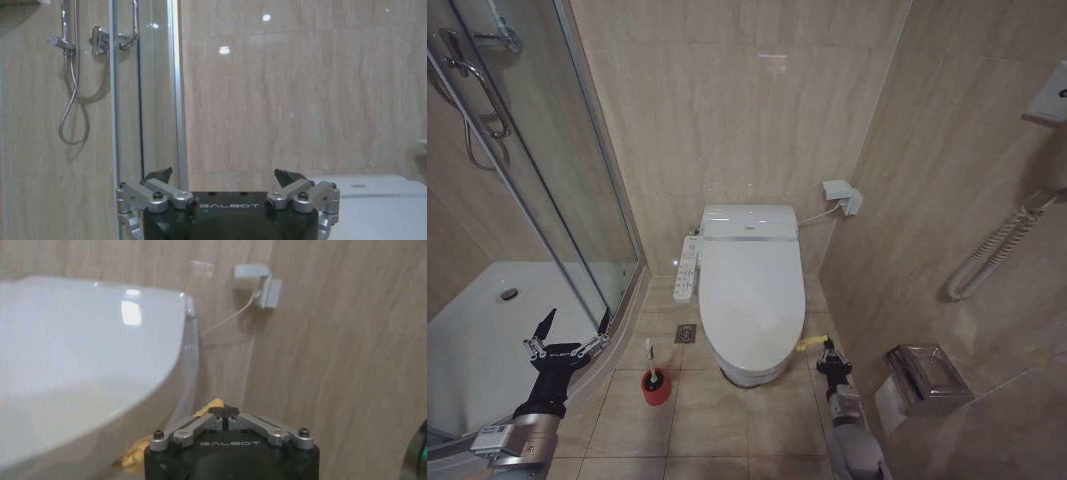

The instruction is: Open the toilet lid, clean the toilet bowl with a toilet brush, close the toilet lid, and flush.

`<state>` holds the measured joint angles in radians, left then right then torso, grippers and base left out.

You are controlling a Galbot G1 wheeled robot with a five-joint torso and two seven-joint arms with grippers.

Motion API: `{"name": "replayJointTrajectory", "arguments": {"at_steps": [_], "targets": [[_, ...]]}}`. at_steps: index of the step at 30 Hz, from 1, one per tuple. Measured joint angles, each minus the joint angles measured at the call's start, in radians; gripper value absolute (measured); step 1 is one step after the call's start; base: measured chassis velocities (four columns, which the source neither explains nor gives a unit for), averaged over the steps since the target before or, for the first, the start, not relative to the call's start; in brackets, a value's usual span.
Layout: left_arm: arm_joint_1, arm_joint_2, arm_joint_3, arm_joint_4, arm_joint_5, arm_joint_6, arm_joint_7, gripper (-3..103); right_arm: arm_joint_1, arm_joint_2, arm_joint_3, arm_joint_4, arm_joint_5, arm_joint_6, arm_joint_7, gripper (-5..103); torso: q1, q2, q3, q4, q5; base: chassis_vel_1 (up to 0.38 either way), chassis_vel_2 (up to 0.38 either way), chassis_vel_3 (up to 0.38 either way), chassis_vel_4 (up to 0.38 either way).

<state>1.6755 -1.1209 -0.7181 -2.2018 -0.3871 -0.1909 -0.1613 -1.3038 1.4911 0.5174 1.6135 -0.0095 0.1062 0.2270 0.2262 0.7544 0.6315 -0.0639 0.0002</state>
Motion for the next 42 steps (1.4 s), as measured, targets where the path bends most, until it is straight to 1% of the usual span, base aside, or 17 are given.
{"name": "replayJointTrajectory", "arguments": {"at_steps": [3, 6, 7, 9, 11, 13, 14, 17, 20, 24, 26, 27, 30, 37, 42], "targets": [[0.000, 0.000, 0.000, 0.000, 0.000, 0.000, 0.000, 100, -0.006, -0.007, -0.003, 0.040, 0.012, -0.019, 0.012, 1, 0.000, 0.000, 0.000, -0.0002, -0.0002, 0.000, 0.000, 0.000, 0.000], [0.000, 0.000, 0.000, 0.000, 0.000, 0.000, 0.000, 100, -0.009, -0.020, -0.005, 0.116, 0.047, -0.055, 0.026, 1, 0.000, 0.000, 0.000, -0.0002, -0.0001, 0.000, 0.000, 0.000, 0.000], [0.000, 0.000, 0.000, 0.000, 0.000, 0.000, 0.000, 100, -0.009, -0.020, -0.005, 0.116, 0.047, -0.055, 0.026, 1, 0.000, 0.000, 0.000, -0.0002, -0.0001, 0.000, 0.000, 0.000, 0.000], [0.000, 0.000, 0.000, 0.000, 0.000, 0.000, 0.000, 100, 0.000, -0.036, -0.005, 0.175, 0.082, -0.092, 0.031, 0, 0.000, 0.000, 0.000, -0.0002, -0.0001, 0.000, 0.000, 0.000, 0.000], [0.000, 0.000, 0.000, 0.000, 0.000, 0.000, 0.000, 100, 0.007, -0.043, -0.005, 0.194, 0.091, -0.103, 0.032, 0, 0.000, 0.000, 0.000, -0.0001, -0.0001, 0.000, 0.000, 0.000, 0.000], [0.000, 0.000, 0.000, 0.000, 0.000, 0.000, 0.000, 100, 0.030, -0.065, -0.002, 0.241, 0.120, -0.132, 0.039, 0, 0.000, 0.000, 0.000, -0.0001, -0.0002, 0.000, 0.000, 0.000, 0.000], [0.000, 0.000, 0.000, 0.000, 0.000, 0.000, 0.000, 100, 0.030, -0.065, -0.002, 0.241, 0.120, -0.132, 0.039, 0, 0.000, 0.000, 0.000, -0.0001, -0.0002, 0.000, 0.000, 0.000, 0.000], [0.000, 0.000, 0.000, 0.000, 0.000, 0.000, 0.000, 100, 0.064, -0.094, -0.001, 0.282, 0.160, -0.169, 0.045, 0, 0.000, 0.000, 0.000, -0.0002, -0.0002, 0.000, 0.000, 0.000, 0.000], [0.000, 0.000, 0.000, 0.000, 0.000, 0.000, 0.000, 100, 0.090, -0.110, -0.001, 0.293, 0.181, -0.188, 0.049, 0, 0.000, 0.000, 0.000, -0.0001, -0.0002, 0.000, 0.000, 0.000, 0.000], [0.000, 0.000, 0.000, 0.000, 0.000, 0.000, 0.000, 100, 0.143, -0.137, -0.002, 0.294, 0.212, -0.212, 0.057, 0, 0.000, 0.000, 0.000, 0.0000, -0.0002, 0.000, 0.000, 0.000, 0.000], [0.000, 0.000, 0.000, 0.000, 0.000, 0.000, 0.000, 100, 0.201, -0.168, -0.008, 0.273, 0.242, -0.233, 0.064, 0, 0.000, 0.000, 0.000, 0.0001, -0.0002, 0.000, 0.000, 0.000, 0.000], [0.000, 0.000, 0.000, 0.000, 0.000, 0.000, 0.000, 100, 0.201, -0.168, -0.008, 0.273, 0.242, -0.233, 0.064, 0, 0.000, 0.000, 0.000, 0.0001, -0.0002, 0.000, 0.000, 0.000, 0.000], [0.000, 0.000, 0.000, 0.000, 0.000, 0.000, 0.000, 100, 0.269, -0.201, -0.016, 0.231, 0.276, -0.250, 0.073, 0, 0.000, 0.000, 0.000, 0.0002, -0.0003, 0.000, 0.000, 0.000, 0.000], [0.000, 0.000, 0.000, 0.000, 0.000, 0.000, 0.000, 100, 0.363, -0.236, -0.028, 0.144, 0.314, -0.256, 0.076, 0, 0.000, 0.000, 0.000, 0.0003, -0.0003, 0.000, 0.000, 0.000, 0.000], [0.000, 0.000, 0.000, 0.000, 0.000, 0.000, 0.000, 100, 0.430, -0.248, -0.049, 0.099, 0.326, -0.261, 0.076, 0, 0.000, 0.000, 0.000, -0.0004, -0.0003, 0.000, 0.000, 0.000, 0.000]]}}
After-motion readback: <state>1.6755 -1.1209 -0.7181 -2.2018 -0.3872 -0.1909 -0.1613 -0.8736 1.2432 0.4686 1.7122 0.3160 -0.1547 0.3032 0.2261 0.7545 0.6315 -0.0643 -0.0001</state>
